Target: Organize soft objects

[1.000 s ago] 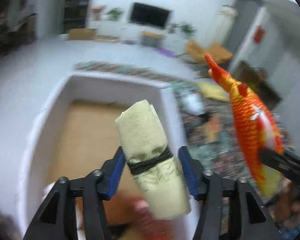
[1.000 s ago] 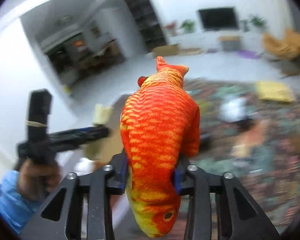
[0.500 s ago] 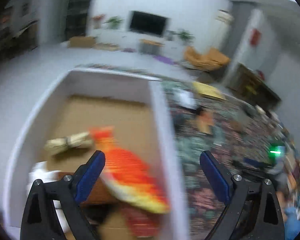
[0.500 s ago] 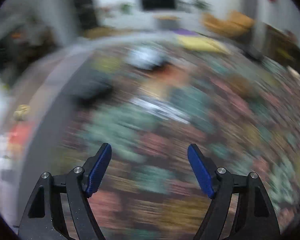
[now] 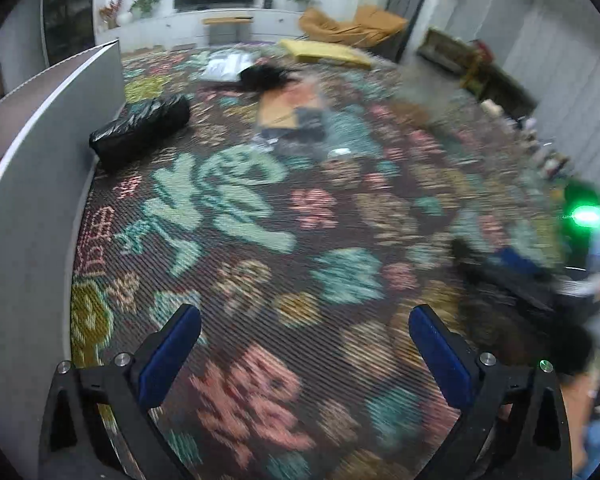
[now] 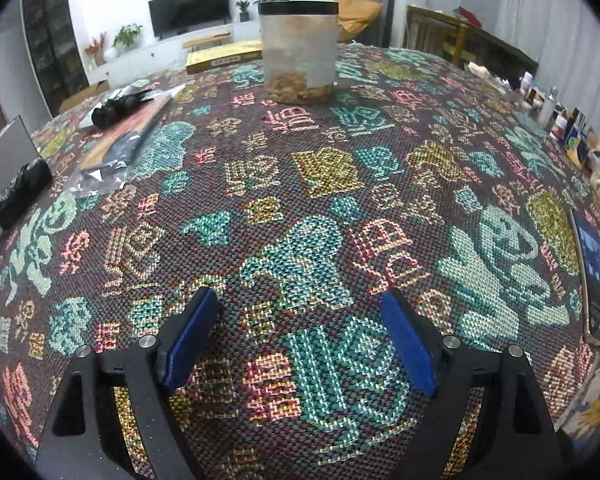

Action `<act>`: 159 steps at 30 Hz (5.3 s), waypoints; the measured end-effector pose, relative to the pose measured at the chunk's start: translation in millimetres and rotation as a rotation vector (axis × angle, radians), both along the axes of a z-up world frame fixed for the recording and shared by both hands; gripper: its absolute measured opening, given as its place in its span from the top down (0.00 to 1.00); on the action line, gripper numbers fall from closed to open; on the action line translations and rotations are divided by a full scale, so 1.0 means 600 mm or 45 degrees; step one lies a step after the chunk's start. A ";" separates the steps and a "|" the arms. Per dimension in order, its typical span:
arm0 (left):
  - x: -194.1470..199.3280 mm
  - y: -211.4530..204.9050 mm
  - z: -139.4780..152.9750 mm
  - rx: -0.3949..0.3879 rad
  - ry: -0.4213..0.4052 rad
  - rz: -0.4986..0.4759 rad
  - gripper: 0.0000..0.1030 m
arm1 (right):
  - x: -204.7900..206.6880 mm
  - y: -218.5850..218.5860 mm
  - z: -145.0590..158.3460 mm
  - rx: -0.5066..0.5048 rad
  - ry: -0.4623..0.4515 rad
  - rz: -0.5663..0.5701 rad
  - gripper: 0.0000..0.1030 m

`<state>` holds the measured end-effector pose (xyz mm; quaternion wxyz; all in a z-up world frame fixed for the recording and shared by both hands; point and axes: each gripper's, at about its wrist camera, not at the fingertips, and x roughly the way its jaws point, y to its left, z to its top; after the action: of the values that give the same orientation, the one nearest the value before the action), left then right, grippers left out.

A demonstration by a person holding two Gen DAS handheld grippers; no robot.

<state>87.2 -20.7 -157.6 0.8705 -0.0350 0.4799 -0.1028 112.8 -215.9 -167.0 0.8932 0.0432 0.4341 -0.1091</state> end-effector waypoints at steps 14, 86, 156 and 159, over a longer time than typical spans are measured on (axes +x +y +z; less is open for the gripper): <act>0.056 0.027 -0.048 0.180 -0.078 0.046 0.00 | -0.001 0.004 -0.004 -0.001 -0.004 -0.002 0.15; 0.044 0.035 -0.043 0.184 -0.080 0.035 0.00 | 0.310 0.154 0.068 0.299 0.198 0.375 0.15; 0.045 0.035 -0.042 0.185 -0.083 0.041 0.00 | 0.012 -0.179 0.009 -0.004 -0.008 -0.052 0.14; 0.045 0.035 -0.042 0.185 -0.083 0.041 0.00 | 0.012 -0.179 0.009 -0.004 -0.007 -0.053 0.14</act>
<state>114.0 0.2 -182.8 0.8875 0.0238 0.4569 -0.0548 119.8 -323.6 -161.8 0.8921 0.0511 0.4303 -0.1280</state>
